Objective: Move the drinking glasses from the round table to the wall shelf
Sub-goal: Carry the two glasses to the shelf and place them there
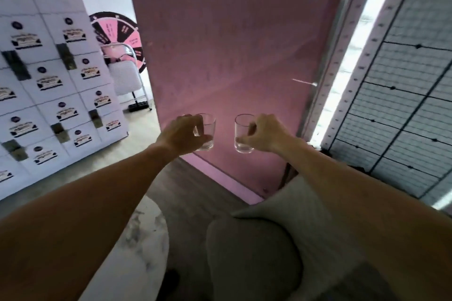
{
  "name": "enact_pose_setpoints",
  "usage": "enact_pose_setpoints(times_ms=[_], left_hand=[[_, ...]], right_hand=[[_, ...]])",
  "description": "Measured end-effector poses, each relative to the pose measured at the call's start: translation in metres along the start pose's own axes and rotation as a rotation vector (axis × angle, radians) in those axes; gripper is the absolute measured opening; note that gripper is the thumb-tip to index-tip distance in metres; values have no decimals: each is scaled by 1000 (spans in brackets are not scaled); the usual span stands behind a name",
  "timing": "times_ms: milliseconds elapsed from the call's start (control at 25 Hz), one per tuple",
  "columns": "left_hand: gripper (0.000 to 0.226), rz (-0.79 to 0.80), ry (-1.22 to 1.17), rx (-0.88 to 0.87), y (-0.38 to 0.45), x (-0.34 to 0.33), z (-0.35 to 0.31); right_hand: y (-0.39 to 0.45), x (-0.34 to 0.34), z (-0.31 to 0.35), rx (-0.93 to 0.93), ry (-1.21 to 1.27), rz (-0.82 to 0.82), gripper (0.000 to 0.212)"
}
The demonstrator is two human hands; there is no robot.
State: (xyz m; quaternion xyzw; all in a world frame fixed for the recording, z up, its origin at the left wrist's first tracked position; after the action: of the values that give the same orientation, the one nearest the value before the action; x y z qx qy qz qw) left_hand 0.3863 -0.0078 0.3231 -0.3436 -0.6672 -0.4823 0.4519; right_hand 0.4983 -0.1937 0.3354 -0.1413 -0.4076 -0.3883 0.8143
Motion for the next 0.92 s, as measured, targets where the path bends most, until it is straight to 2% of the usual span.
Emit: enact_pose_setpoints(times_ms=[120, 360, 600, 920], left_hand=[[23, 11, -49, -195, 9, -7, -112], [30, 46, -149, -432, -10, -9, -325], [32, 133, -321, -672, -51, -2, -519], [34, 190, -456, -926, -82, -1, -715]], right_hand=[[-69, 72, -64, -97, -30, -102, 31], [-234, 194, -162, -280, -82, -327, 35], [-399, 292, -227, -492, -84, -570, 34], [-535, 377, -298, -744, -161, -727, 32]])
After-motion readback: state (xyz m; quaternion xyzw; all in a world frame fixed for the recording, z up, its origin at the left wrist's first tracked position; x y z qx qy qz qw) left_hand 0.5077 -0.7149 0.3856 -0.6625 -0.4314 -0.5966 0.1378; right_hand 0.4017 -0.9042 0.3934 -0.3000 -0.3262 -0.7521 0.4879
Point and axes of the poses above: each hand's wrist, its own y-axis towards the middle knuckle, its own x-axis out of the back of the hand, z = x × y, the point moved 5 cm from there along y, towards the middle knuckle, and after that the axes turned 13 degrees about y, right-handed, at the moved point
